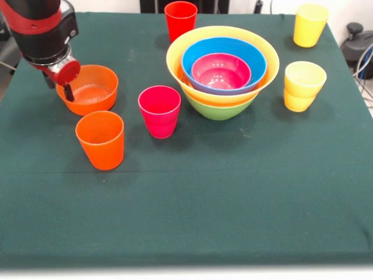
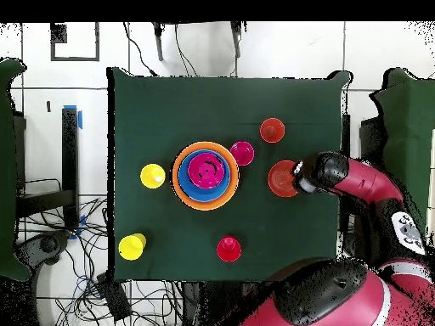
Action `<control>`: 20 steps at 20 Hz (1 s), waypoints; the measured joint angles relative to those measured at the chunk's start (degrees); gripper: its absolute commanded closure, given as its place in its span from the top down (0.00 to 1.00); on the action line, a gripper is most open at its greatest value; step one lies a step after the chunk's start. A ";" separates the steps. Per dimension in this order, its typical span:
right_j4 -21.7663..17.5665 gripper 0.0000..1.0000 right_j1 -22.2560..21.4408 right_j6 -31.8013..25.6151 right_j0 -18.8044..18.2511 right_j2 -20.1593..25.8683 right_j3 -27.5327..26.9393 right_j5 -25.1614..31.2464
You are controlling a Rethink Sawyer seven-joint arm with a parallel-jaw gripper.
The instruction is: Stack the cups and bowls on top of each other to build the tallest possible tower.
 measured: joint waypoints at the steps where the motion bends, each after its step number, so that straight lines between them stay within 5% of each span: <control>1: 0.00 1.00 -0.16 0.00 0.17 -0.05 0.01 0.01; 13: 0.01 1.00 -0.61 0.00 0.61 -0.08 -0.26 0.01; 14: 0.01 0.00 -0.51 0.00 0.61 -0.08 -0.26 0.01; 20: 0.02 0.00 -1.11 0.00 0.70 -0.08 -0.52 0.80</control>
